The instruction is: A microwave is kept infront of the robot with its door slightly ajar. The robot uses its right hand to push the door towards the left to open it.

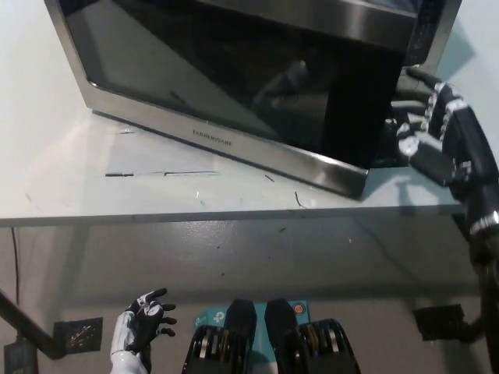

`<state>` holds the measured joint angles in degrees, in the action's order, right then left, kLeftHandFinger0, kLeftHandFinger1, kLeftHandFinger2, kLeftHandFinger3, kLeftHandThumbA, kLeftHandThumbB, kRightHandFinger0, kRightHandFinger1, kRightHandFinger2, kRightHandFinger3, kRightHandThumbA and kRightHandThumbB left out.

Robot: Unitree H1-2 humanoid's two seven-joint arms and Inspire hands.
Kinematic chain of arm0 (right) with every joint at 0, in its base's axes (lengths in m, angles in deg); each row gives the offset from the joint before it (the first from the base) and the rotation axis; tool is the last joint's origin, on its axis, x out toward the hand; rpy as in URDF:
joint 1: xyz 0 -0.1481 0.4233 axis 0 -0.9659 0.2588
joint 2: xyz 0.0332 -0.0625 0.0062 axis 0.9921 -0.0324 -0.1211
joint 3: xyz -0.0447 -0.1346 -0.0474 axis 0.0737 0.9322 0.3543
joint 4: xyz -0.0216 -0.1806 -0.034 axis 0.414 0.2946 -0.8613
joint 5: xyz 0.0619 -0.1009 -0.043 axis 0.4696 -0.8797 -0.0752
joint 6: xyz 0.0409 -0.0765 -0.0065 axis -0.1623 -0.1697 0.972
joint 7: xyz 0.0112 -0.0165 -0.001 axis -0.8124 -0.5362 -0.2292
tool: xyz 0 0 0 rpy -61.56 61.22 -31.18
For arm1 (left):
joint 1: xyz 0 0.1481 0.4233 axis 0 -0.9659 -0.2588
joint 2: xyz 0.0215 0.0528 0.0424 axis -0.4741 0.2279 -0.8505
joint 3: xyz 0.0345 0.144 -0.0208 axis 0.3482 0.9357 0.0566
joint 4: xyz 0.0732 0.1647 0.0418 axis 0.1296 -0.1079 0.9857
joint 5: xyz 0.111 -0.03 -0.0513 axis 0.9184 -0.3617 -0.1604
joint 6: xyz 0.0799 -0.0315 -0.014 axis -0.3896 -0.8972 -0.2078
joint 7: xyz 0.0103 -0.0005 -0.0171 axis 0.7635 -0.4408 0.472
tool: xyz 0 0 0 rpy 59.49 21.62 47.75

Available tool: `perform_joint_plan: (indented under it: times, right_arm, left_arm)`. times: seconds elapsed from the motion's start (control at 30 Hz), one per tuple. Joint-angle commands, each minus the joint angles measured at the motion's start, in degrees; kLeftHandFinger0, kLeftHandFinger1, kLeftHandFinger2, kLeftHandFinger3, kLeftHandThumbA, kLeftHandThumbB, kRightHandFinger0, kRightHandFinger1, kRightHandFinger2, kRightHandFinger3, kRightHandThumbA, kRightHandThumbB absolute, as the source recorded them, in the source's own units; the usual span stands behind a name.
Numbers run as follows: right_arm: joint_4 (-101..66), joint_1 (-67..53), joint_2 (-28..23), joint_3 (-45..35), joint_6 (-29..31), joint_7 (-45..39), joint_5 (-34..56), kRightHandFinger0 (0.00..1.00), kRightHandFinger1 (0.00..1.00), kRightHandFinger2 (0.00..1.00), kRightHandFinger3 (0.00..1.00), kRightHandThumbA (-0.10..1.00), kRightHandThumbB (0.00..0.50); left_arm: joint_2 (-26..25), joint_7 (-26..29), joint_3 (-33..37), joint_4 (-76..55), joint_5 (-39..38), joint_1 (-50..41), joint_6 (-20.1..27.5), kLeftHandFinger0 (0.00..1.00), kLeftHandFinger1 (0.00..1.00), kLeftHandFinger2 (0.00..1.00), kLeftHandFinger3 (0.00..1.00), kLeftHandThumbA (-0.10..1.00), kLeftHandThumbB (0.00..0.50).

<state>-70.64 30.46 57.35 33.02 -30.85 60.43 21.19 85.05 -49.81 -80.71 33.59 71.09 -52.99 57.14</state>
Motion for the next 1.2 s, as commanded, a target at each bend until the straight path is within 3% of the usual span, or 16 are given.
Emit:
perform_joint_plan:
  times: [0.0, 0.17, 0.53, 0.6, 0.63, 0.83, 0.93, 1.17]
  right_arm:
    - [-5.59, -1.66, 2.2, 3.02, -2.18, -5.98, 5.71, 0.56, 0.68, 0.72, 0.87, 0.35, 0.091]
    - [-8.71, -5.45, 2.51, 5.31, -2.25, -6.01, 5.98, 0.57, 0.67, 0.73, 0.86, 0.35, 0.115]
    - [-12.02, -10.6, 4.92, 8.62, -2.25, -5.35, 9.24, 0.51, 0.64, 0.72, 0.88, 0.31, 0.081]
    - [-12.78, -11.48, 5.24, 9.81, -2.25, -4.8, 9.17, 0.45, 0.62, 0.72, 0.87, 0.35, 0.087]
    - [-13.02, -12.2, 5.82, 10.19, -2.25, -4.42, 10.27, 0.45, 0.63, 0.72, 0.86, 0.36, 0.104]
    - [-14.17, -15.45, 7.87, 12.93, -2.23, -5.86, 8.4, 0.54, 0.65, 0.72, 0.86, 0.42, 0.1]
    - [-14.39, -16.61, 8.54, 14.51, -1.65, -6.03, 7.28, 0.48, 0.62, 0.7, 0.83, 0.45, 0.109]
    - [-14.35, -18.86, 9.97, 18.57, 0.66, -6.86, 5.92, 0.44, 0.6, 0.68, 0.83, 0.45, 0.087]
  left_arm:
    - [-0.03, 0.33, 0.23, -0.4, -0.44, 0.65, 1.56, 0.3, 0.33, 0.4, 0.53, 0.2, 0.033]
    - [0.09, 0.27, 0.36, -0.48, -0.44, 0.56, 1.22, 0.3, 0.33, 0.41, 0.54, 0.2, 0.039]
    - [0.27, 0.2, 0.22, 0.06, -0.71, 0.66, 1.79, 0.29, 0.33, 0.41, 0.54, 0.2, 0.04]
    - [0.16, 0.35, 0.5, -0.04, -0.21, 0.56, 1.79, 0.3, 0.33, 0.42, 0.55, 0.22, 0.044]
    - [0.18, 0.38, 0.46, 0.0, -0.27, 0.59, 1.8, 0.28, 0.32, 0.41, 0.55, 0.22, 0.045]
    - [0.27, 0.28, 0.36, 0.25, -0.45, 0.44, 2.1, 0.28, 0.32, 0.4, 0.53, 0.2, 0.036]
    - [0.23, 0.4, 0.46, 0.31, -0.22, 0.49, 2.13, 0.27, 0.31, 0.41, 0.56, 0.2, 0.03]
    - [0.12, 0.21, 0.79, 0.28, -0.04, 0.71, 1.74, 0.31, 0.36, 0.46, 0.56, 0.22, 0.017]
